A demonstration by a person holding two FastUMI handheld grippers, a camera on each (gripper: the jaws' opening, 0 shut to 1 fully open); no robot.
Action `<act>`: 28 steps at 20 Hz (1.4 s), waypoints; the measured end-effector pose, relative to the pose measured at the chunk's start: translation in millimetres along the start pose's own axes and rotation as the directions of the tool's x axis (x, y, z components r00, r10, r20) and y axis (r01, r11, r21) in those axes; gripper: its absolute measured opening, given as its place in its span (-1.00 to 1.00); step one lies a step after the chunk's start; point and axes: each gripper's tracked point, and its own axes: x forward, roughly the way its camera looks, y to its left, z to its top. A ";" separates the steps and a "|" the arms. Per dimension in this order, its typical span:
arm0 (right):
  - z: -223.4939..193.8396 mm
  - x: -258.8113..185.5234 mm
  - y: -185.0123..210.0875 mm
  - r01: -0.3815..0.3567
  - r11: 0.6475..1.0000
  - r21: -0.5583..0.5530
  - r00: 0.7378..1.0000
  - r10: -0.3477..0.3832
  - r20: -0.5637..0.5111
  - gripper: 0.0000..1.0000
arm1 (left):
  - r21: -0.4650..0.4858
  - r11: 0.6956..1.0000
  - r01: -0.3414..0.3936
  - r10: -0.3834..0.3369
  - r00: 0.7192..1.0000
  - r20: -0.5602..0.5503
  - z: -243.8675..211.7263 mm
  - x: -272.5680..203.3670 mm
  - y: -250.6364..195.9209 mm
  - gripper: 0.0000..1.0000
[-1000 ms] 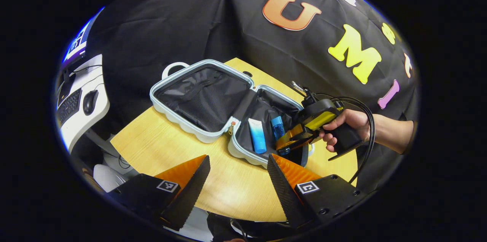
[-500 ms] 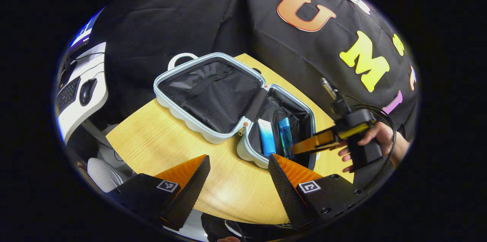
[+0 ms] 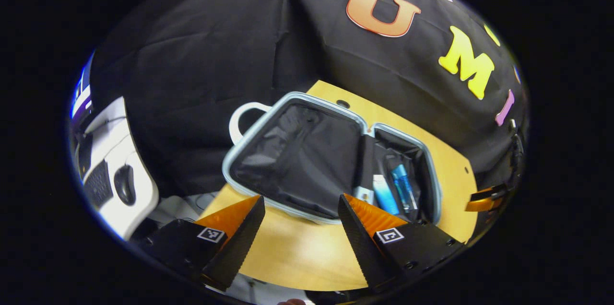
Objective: First open the suitcase, pack the skin care products into it, and then close the suitcase.
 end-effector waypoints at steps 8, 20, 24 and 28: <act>-57.2 -50.7 -38.4 0.055 0.997 0.049 0.998 -0.056 0.012 0.63 | -0.002 0.999 -0.033 0.033 0.999 0.002 79.0 82.4 108.1 0.96; -62.4 -37.2 -23.3 0.090 0.989 0.119 0.995 -0.082 -0.064 0.63 | -0.005 0.998 0.058 -0.057 0.980 -0.189 60.3 182.1 127.0 0.28; -62.1 -38.5 -23.6 0.072 0.985 0.156 0.997 -0.064 -0.053 0.63 | 0.008 0.998 0.057 -0.054 0.980 -0.192 63.0 181.6 116.5 -0.47; -67.8 -49.8 -35.4 0.046 0.983 0.180 0.999 -0.045 -0.010 0.63 | 0.070 0.997 0.042 -0.033 0.991 -0.128 88.5 150.6 101.0 -0.77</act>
